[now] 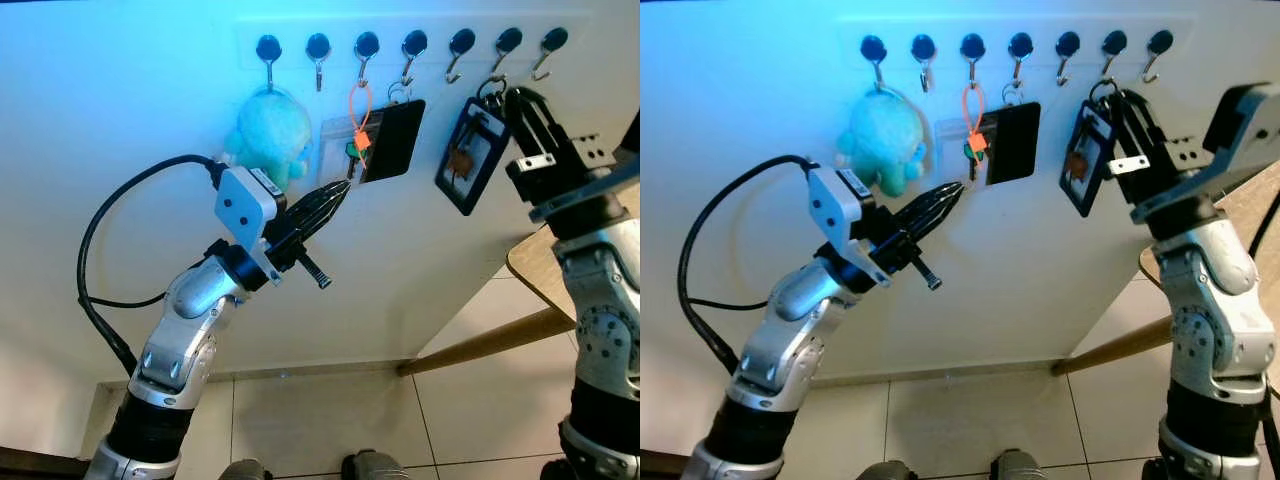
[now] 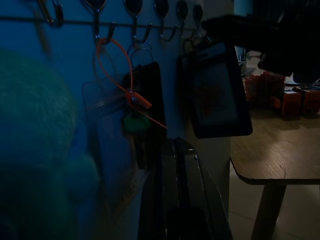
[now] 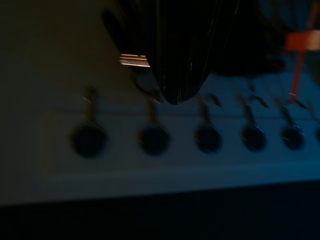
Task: Hang keys on a hook
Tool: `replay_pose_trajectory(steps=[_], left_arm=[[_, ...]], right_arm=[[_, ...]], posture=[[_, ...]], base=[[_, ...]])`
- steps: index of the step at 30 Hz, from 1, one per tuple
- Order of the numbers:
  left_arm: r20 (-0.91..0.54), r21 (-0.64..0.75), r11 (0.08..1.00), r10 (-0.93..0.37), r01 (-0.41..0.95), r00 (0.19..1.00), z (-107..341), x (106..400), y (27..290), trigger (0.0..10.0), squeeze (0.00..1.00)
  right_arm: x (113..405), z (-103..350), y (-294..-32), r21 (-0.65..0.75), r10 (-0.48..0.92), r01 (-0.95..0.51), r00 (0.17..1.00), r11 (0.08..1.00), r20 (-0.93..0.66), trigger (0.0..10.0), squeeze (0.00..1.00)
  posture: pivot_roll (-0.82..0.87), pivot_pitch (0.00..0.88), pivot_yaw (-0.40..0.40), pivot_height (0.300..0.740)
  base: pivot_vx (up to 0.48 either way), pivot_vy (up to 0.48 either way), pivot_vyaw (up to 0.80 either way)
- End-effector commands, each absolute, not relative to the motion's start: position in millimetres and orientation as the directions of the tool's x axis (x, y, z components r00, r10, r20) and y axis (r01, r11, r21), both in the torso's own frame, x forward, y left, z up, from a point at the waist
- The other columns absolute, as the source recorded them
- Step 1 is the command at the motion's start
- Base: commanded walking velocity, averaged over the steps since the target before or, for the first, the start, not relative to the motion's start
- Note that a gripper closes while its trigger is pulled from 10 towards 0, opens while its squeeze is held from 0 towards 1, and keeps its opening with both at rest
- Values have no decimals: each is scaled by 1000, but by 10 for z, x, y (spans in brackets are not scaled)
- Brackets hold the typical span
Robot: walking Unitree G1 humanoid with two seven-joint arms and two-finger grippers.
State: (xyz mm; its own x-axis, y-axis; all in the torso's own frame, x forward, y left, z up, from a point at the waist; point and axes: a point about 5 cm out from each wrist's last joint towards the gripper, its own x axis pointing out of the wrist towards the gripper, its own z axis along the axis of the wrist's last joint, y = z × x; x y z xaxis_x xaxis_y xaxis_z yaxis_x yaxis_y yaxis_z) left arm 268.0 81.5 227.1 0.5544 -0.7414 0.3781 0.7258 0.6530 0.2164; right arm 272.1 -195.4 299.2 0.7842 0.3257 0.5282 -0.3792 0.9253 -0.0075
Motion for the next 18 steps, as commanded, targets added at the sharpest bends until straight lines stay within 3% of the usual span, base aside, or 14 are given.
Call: replay_pose_trajectory(steps=[1,18], left_arm=[[399,204,648,-740,734,542,2313,2663,796,10000,0],[399,201,650,-738,733,544,2303,2653,799,10000,0]], right_arm=[[2680,3045,-1872,-27,370,-424,754,905,542,10000,0],[2760,3145,-1824,-43,401,-458,726,888,558,10000,0]], posture=[[41,119,-5,740],[42,111,-13,740]], base=[[0,0,0],[0,0,0]])
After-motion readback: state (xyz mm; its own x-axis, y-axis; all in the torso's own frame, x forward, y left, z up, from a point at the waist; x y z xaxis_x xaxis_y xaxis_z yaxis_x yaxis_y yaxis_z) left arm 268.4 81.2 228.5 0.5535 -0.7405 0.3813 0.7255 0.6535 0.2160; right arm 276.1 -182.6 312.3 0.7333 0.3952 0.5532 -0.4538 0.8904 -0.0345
